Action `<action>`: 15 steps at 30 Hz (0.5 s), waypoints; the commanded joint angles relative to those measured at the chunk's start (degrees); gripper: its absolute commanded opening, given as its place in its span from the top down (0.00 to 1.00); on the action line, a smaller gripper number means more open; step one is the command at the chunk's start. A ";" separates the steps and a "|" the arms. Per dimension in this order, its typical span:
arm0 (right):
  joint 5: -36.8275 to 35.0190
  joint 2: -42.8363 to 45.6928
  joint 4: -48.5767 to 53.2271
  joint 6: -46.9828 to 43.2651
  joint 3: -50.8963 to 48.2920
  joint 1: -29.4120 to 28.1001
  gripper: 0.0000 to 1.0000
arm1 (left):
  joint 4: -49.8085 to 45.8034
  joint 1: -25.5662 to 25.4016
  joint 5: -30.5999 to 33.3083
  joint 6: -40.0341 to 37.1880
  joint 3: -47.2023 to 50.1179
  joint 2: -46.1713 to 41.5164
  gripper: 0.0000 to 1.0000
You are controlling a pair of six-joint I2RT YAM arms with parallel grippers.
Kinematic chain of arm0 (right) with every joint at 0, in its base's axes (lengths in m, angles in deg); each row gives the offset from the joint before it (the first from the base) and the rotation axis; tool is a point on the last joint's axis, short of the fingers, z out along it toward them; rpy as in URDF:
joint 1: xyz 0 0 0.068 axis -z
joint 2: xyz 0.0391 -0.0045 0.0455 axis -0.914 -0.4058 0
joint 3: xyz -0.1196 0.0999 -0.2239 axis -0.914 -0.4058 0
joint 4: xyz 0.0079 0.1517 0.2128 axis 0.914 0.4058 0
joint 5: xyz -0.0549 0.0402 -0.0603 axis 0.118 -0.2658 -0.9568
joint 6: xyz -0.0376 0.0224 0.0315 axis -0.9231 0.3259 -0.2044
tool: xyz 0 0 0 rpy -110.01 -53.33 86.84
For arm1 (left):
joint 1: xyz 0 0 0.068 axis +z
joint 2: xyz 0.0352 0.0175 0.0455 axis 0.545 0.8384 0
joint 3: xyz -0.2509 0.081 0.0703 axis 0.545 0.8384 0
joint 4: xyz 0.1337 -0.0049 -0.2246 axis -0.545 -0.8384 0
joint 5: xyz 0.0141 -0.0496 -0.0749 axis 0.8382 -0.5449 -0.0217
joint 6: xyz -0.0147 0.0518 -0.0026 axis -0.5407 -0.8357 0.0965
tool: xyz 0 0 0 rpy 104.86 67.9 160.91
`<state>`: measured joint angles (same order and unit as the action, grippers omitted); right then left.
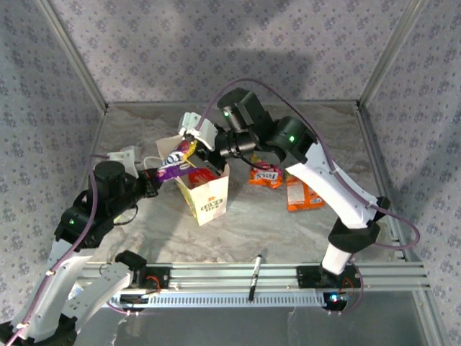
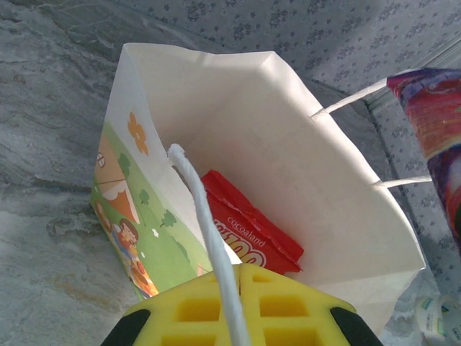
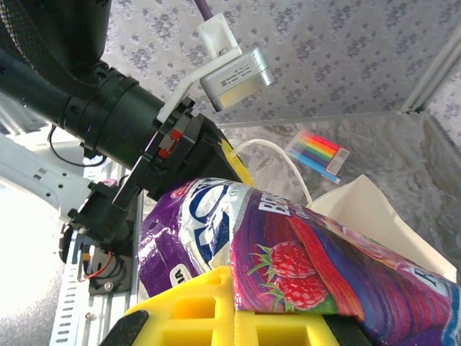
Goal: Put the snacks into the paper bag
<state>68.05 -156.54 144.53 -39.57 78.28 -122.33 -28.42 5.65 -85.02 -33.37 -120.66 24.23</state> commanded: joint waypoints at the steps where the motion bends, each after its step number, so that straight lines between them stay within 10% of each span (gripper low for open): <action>1: 7.85 -1.00 2.85 -6.86 2.56 1.00 1.00 | -1.82 0.22 0.07 -0.85 -0.46 -0.98 0.94; 15: 10.19 -5.84 9.59 -15.76 3.85 3.42 1.00 | -3.05 0.30 0.29 -0.25 -0.19 -1.95 0.94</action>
<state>75.09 -161.61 153.65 -52.82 80.07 -120.34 -30.78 5.65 -85.02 -33.31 -120.66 23.22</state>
